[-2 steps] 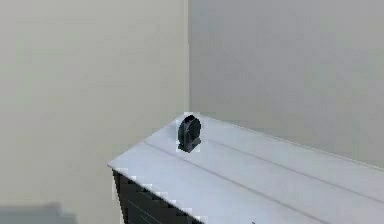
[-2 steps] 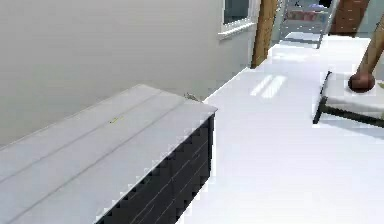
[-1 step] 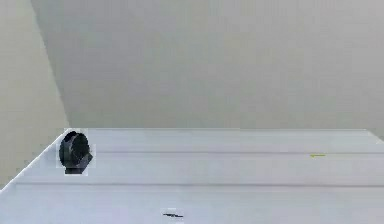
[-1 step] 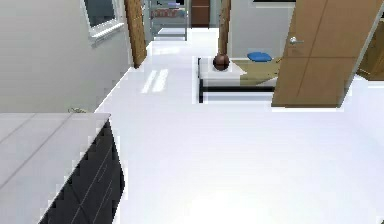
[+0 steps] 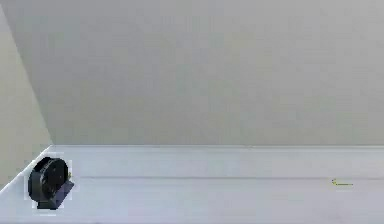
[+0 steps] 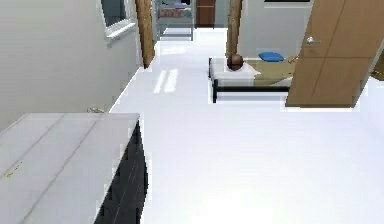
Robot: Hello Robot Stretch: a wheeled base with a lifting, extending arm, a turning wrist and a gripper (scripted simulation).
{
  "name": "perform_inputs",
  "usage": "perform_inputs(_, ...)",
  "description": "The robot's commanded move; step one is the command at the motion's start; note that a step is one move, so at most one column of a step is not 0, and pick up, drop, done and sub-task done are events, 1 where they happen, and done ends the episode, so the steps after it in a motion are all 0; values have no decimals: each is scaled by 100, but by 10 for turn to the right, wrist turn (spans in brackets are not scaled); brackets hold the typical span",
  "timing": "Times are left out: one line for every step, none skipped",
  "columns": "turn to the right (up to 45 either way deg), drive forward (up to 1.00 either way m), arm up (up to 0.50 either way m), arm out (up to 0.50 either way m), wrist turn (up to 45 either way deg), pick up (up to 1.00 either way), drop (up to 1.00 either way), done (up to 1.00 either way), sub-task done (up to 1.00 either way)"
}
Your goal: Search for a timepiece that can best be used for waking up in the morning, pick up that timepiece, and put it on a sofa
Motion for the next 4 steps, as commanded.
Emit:
perform_inputs(-450,0,0,0,0,0,0,0,0)
perform_inputs(-450,0,0,0,0,0,0,0,0)
perform_inputs(-360,0,0,0,0,0,0,0,0)
perform_inputs(0,0,50,0,0,0,0,0,0)
